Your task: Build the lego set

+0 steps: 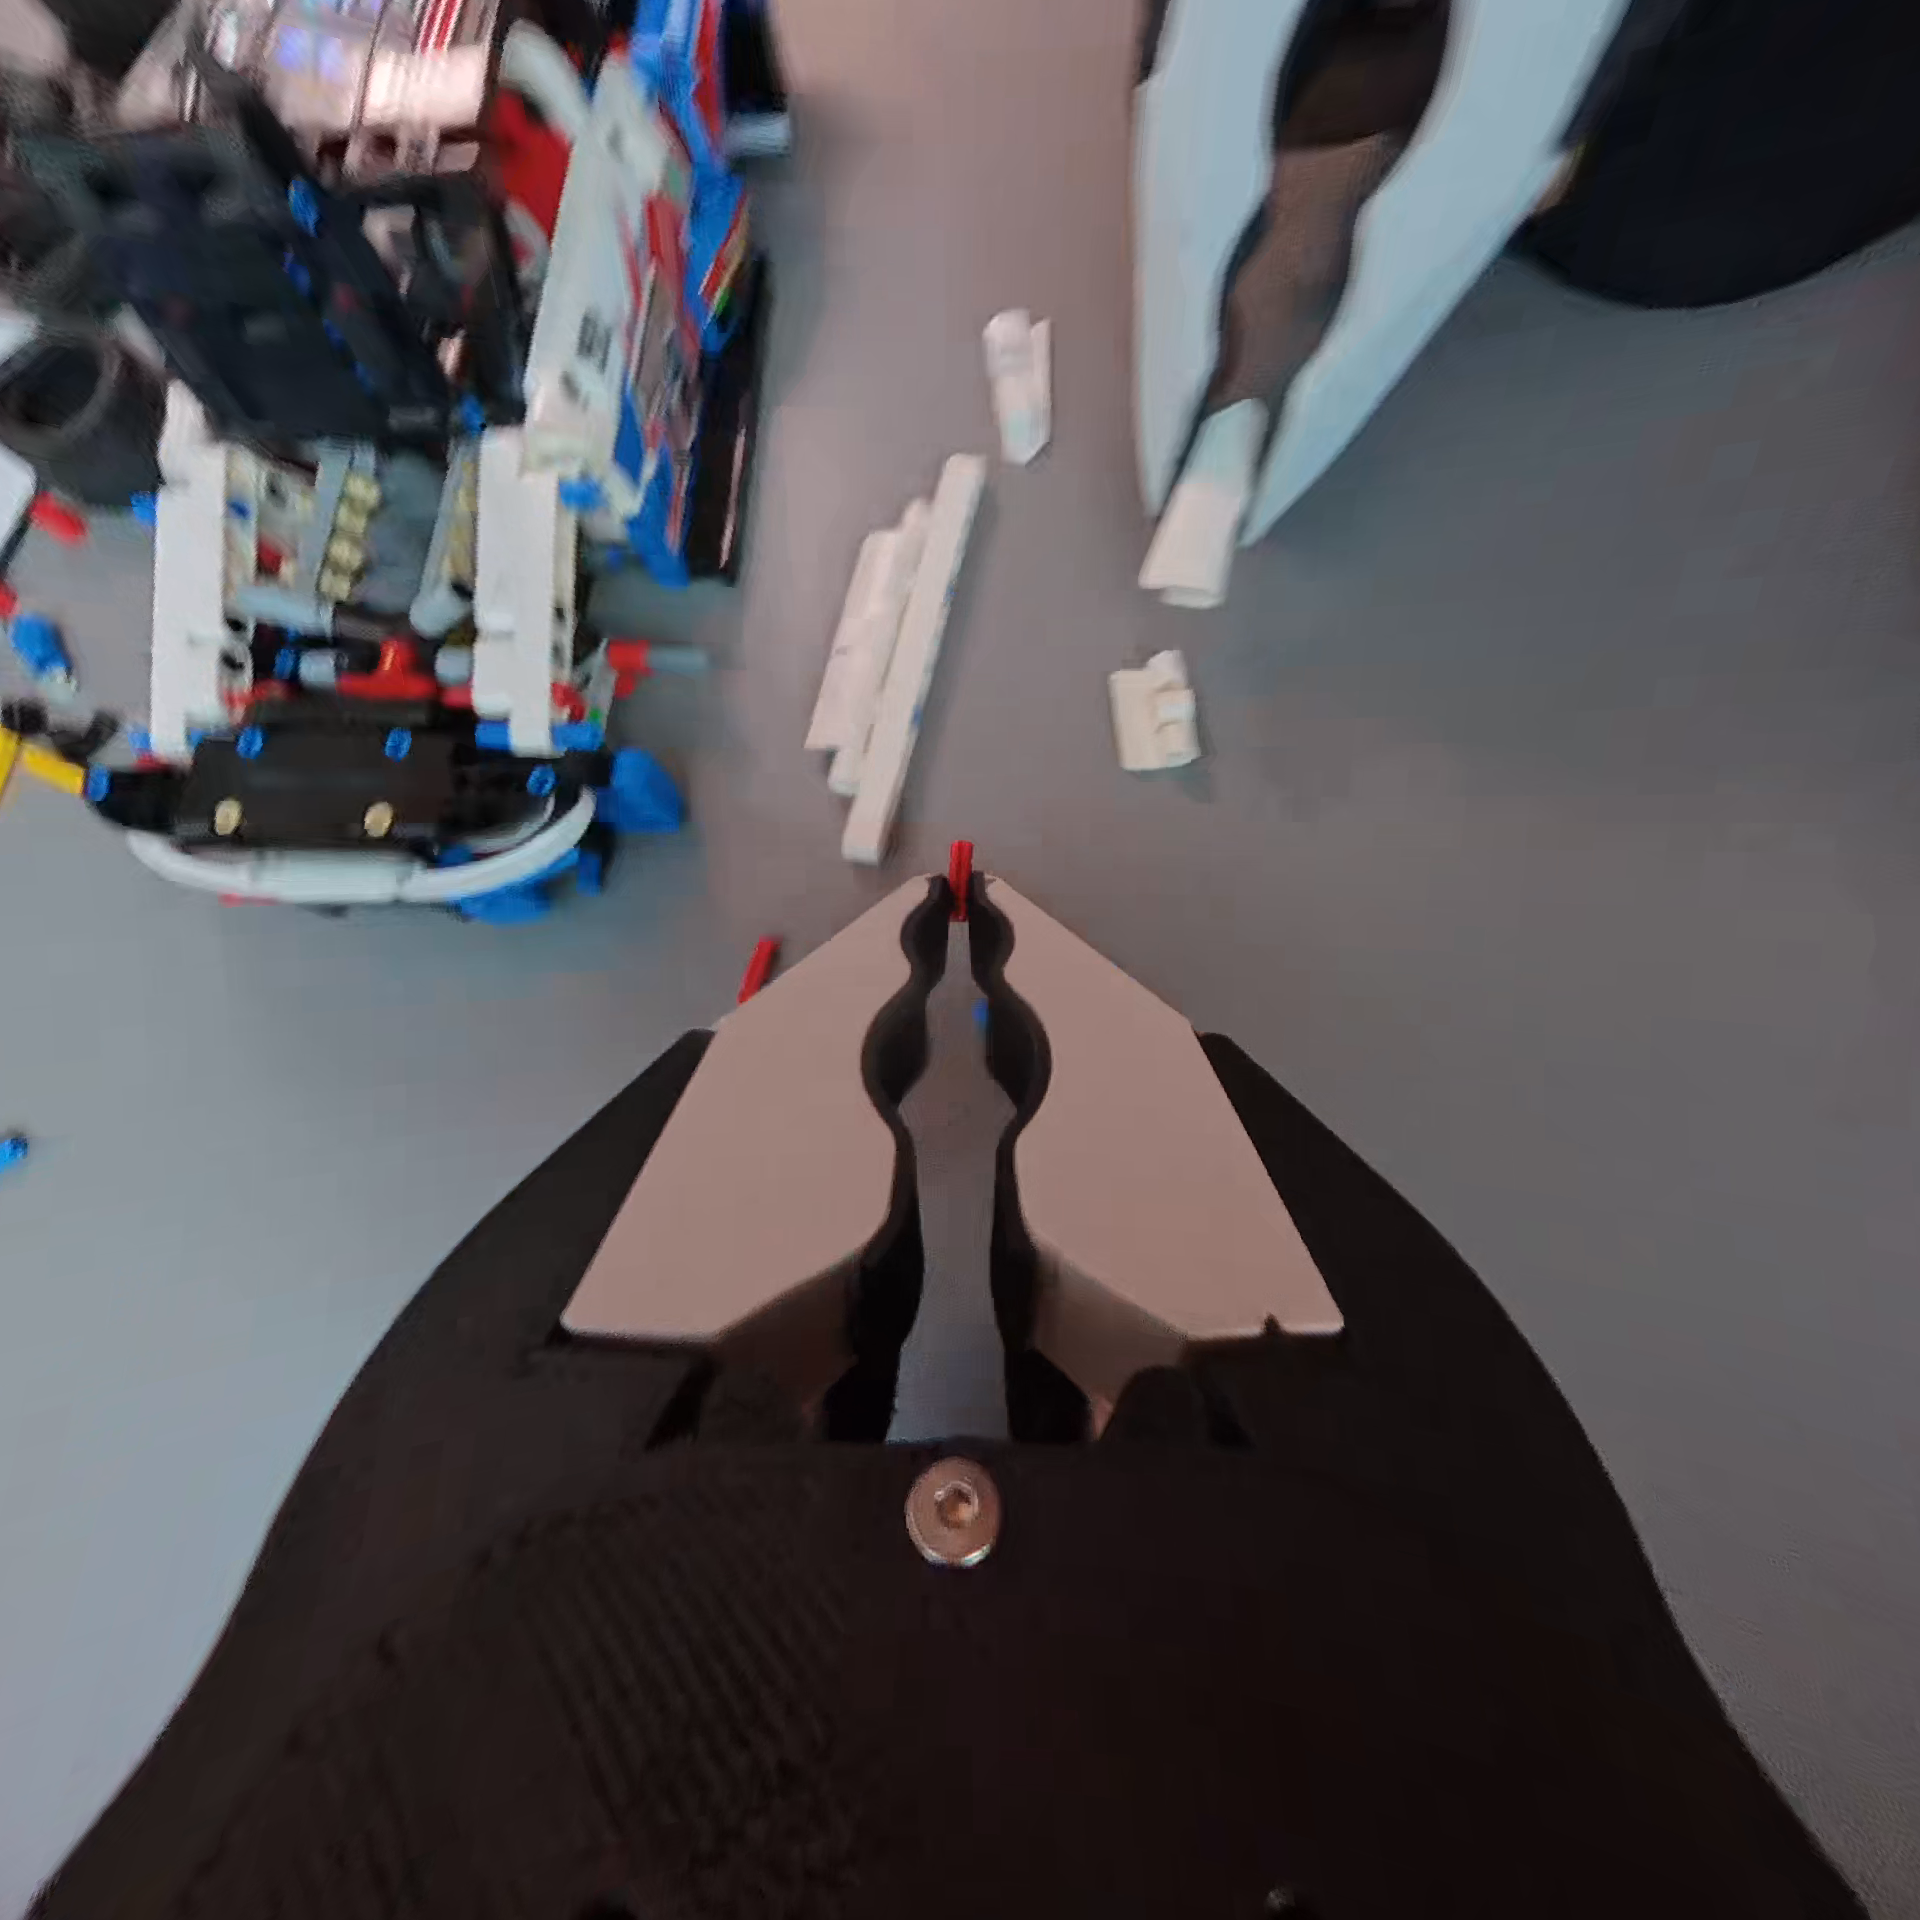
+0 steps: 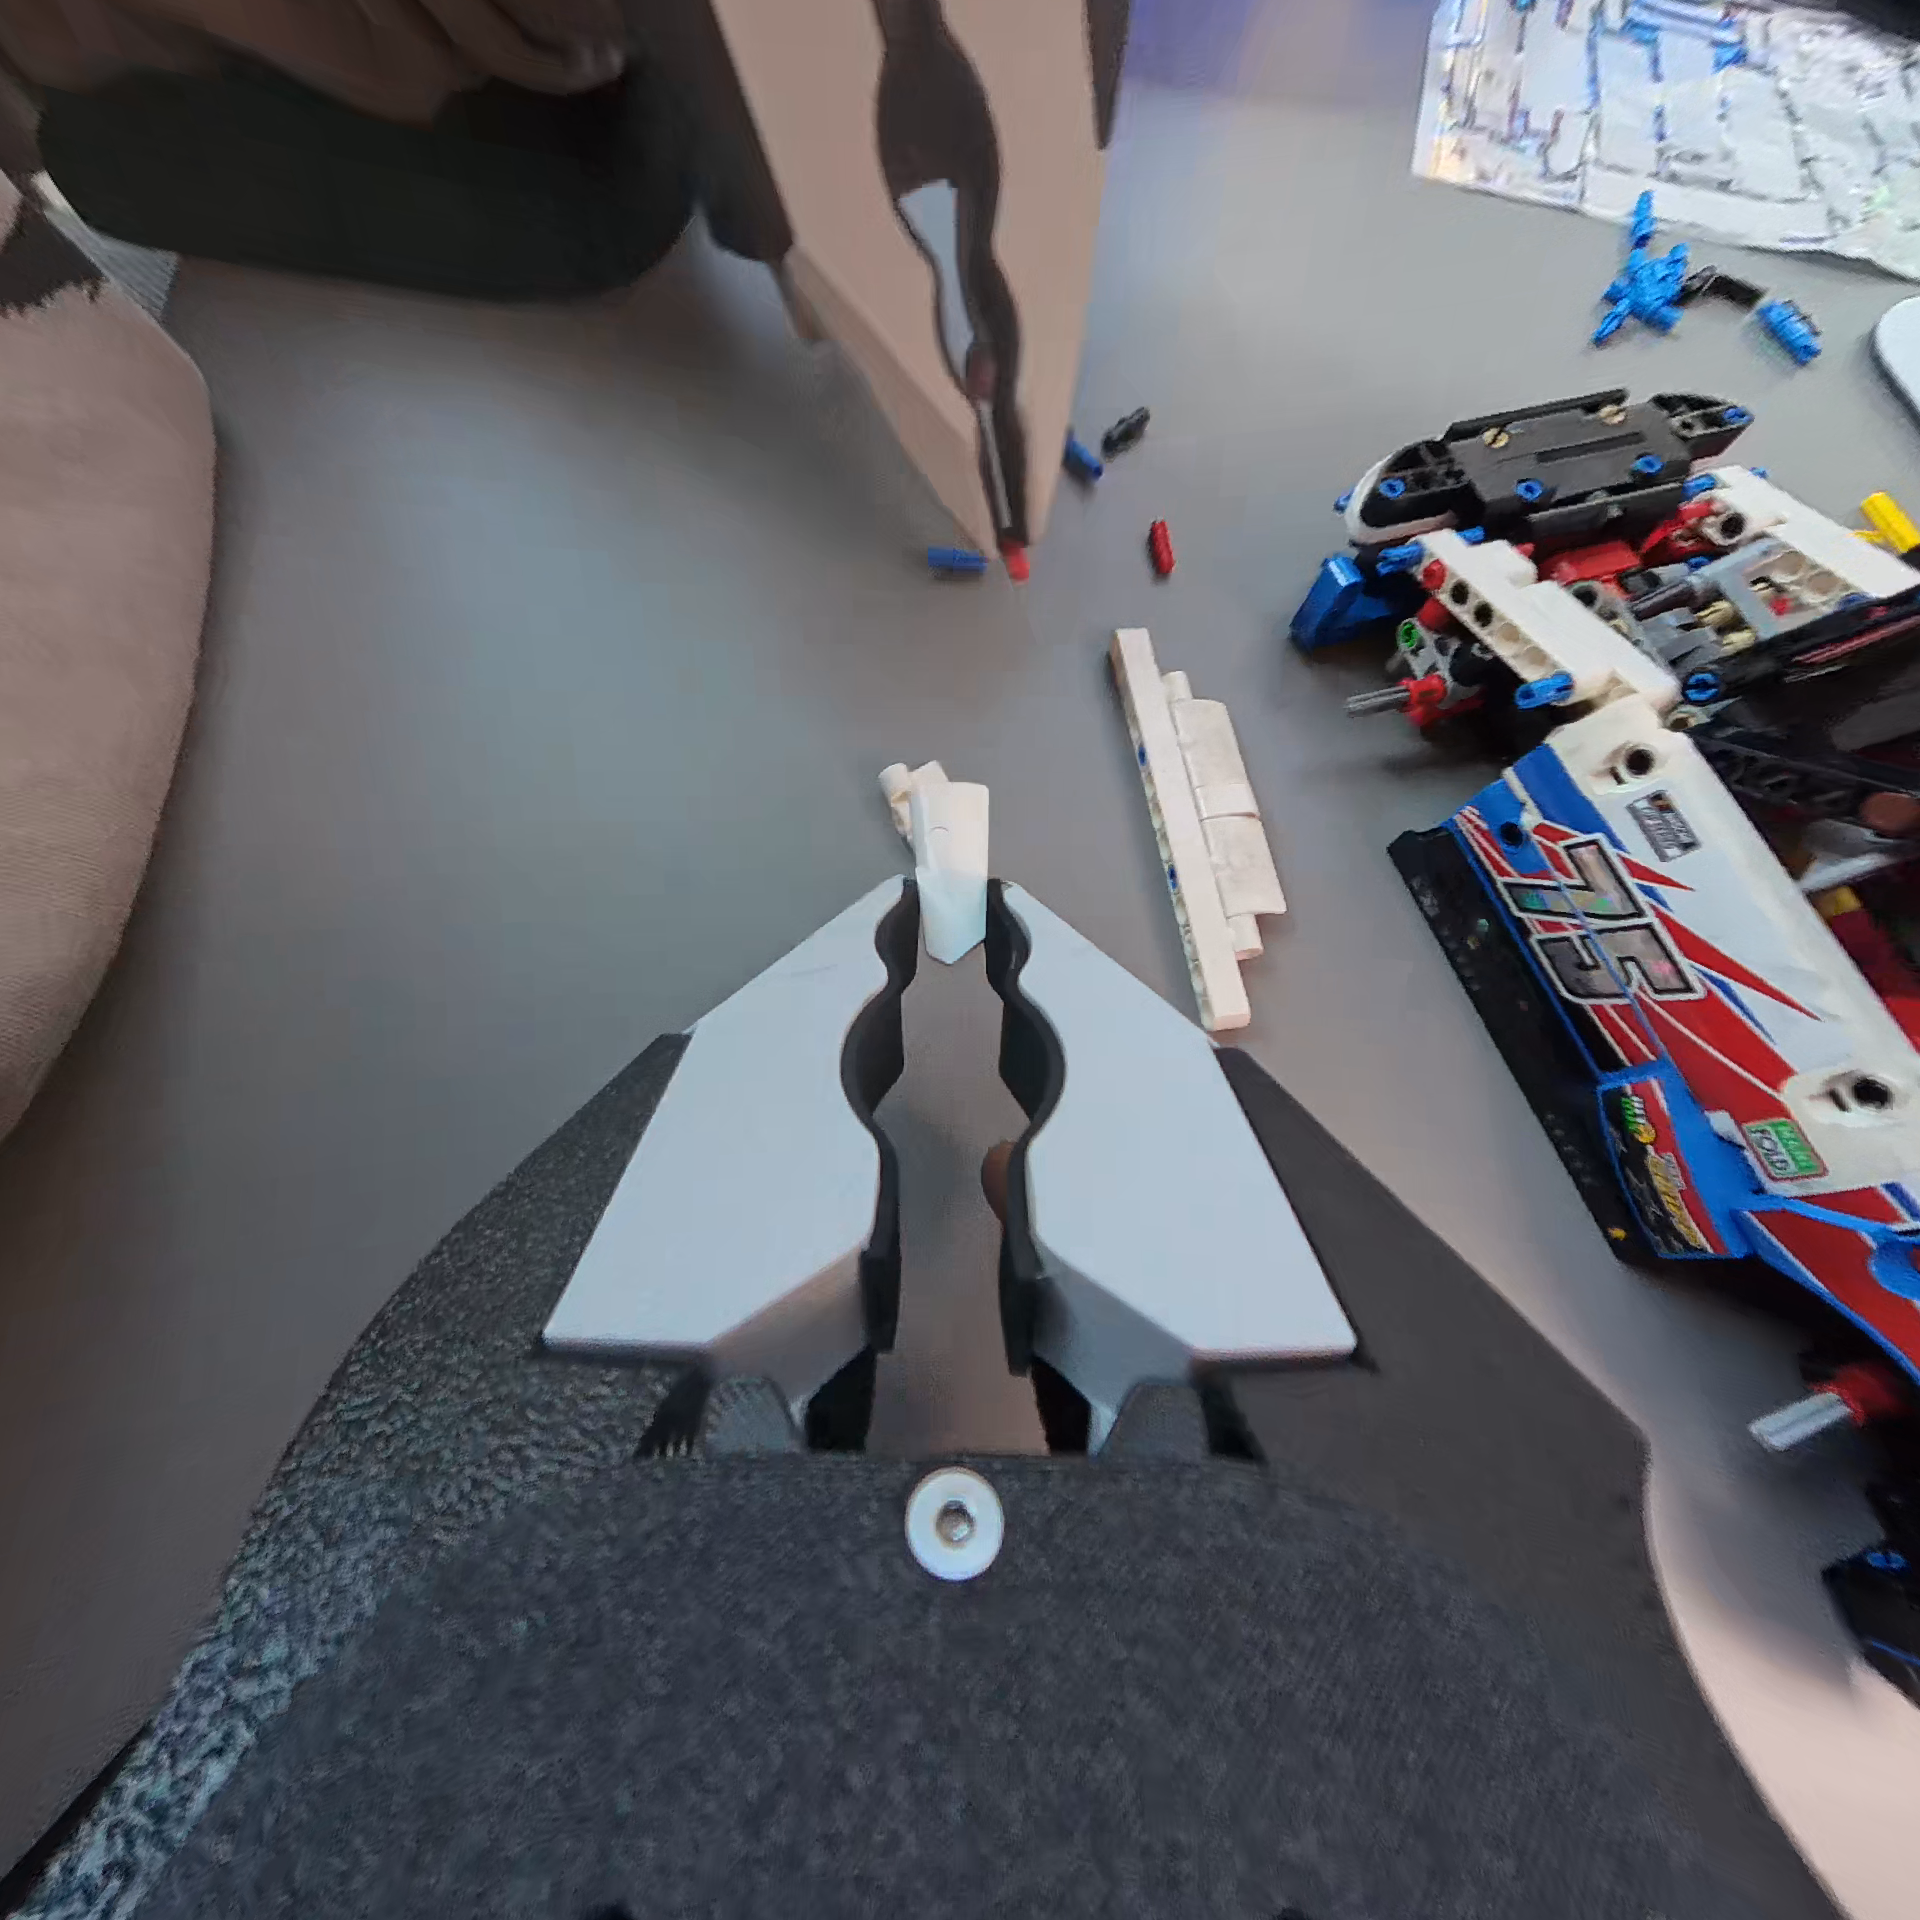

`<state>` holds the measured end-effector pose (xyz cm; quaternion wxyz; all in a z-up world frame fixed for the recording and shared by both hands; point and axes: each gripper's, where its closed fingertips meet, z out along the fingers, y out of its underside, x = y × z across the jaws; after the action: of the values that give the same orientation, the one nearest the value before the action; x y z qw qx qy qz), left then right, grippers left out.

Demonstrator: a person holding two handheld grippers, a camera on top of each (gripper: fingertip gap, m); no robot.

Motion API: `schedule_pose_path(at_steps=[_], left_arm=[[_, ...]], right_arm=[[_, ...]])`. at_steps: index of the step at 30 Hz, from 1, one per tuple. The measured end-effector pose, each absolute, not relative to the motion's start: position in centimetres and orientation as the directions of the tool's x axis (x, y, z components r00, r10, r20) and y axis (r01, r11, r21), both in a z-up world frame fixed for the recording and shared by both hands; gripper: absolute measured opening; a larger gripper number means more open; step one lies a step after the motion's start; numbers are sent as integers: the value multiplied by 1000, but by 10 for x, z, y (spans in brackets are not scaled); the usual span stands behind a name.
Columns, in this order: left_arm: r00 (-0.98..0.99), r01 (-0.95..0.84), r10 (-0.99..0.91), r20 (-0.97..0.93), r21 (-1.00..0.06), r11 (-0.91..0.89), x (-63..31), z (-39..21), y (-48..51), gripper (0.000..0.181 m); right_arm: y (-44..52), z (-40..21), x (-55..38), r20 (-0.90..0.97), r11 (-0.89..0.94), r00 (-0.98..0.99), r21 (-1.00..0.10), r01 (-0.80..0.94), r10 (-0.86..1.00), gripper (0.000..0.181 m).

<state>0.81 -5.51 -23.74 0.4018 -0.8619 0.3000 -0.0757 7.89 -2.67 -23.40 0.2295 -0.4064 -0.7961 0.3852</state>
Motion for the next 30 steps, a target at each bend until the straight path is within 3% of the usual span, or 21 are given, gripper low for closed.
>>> schedule_pose_path(at_steps=[1, 9, 30], left_arm=[[773, -480, -618, -142, -767, -425, 19, -227, -57, 1], [747, -452, -630, -211, -856, -250, 65, -188, -57, 1], [776, -420, -618, -129, -836, -353, 69, -199, -57, 1]], right_arm=[[-25, -228, 77, 41, 344, -558, -824, 450, 829, 10], [-39, -188, 78, 19, 230, -615, -936, 266, 789, 10], [-46, -207, 76, -79, 202, -645, -914, 351, 760, 9]])
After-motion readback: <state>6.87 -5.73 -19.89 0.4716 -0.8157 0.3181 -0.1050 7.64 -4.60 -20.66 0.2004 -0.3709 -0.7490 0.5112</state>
